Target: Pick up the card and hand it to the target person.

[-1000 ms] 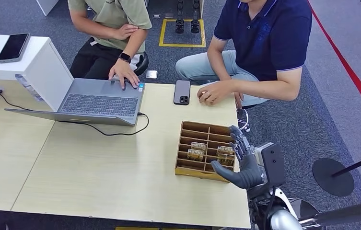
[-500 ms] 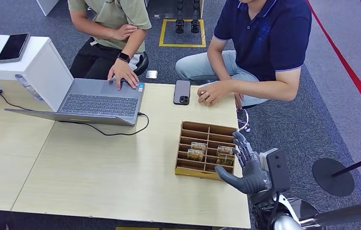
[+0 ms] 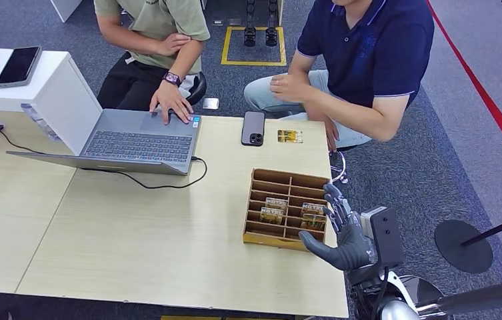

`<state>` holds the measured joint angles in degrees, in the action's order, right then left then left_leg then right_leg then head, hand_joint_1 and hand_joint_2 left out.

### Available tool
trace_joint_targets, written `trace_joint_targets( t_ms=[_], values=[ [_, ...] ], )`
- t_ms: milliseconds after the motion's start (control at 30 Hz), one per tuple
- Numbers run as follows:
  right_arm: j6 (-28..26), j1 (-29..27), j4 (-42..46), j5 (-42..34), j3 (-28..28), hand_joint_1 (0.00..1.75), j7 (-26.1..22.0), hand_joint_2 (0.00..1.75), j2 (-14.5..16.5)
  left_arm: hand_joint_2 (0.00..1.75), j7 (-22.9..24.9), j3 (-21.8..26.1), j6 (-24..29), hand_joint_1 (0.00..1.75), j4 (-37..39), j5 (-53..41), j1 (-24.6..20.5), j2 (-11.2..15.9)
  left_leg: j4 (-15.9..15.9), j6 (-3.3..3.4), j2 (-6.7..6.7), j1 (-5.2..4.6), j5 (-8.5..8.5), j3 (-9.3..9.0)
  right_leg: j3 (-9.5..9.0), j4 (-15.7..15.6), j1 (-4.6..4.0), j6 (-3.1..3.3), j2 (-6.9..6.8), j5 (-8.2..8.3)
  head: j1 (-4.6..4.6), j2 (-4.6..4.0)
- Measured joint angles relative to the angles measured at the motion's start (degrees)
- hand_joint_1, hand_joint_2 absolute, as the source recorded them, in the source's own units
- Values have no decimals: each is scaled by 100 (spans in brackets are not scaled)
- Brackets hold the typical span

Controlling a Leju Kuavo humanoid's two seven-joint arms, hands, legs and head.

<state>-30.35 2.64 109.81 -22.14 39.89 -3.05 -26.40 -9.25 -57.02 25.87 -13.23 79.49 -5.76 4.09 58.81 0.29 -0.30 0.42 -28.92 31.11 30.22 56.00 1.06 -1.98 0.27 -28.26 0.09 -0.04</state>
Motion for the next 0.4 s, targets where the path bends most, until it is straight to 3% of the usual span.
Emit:
trace_joint_targets(
  t_ms=[400],
  values=[
    [-273, -14, 2, 274, 4, 0, 18, 175, -35, 0, 20, 0, -2, 0, 0, -9, 0, -4, 0, 0, 0, 0, 0, 0, 0, 0, 0, 0, 0, 0, -1, 0]
  ],
)
